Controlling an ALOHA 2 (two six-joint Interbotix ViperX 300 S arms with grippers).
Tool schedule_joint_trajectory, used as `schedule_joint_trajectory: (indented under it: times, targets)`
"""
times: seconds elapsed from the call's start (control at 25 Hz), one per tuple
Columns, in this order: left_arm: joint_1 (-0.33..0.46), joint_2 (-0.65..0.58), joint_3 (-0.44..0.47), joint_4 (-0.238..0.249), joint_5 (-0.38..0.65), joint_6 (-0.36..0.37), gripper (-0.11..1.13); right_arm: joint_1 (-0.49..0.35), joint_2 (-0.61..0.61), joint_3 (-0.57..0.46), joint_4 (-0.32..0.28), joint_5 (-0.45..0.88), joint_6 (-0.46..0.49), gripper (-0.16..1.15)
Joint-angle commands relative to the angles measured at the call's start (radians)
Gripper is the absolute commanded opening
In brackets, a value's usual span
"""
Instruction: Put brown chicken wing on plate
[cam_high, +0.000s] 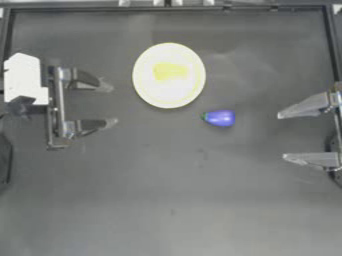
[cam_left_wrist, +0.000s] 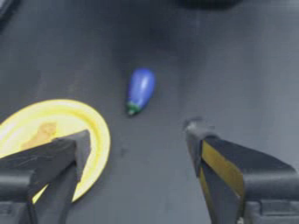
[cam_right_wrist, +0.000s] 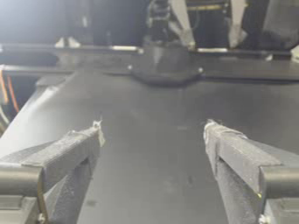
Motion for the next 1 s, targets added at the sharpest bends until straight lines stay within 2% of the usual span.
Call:
schedule_joint_trajectory:
  times: [0.04,0.48,1.0]
  targets:
    - [-0.034,-0.044,0.018,-0.018,-0.046,0.012,0.98,0.000,0.005,-0.011,0.005,-0.005,0.002,1.00]
    - [-0.081,-0.089,0.066,-0.037,-0.104,0.011,0.98,-0.017,0.005,0.002,0.005,-0.009,0.002,1.00]
    - [-0.081,-0.147,0.107,-0.037,-0.135,0.009,0.98,-0.028,0.003,0.014,0.008,-0.028,0.002,1.00]
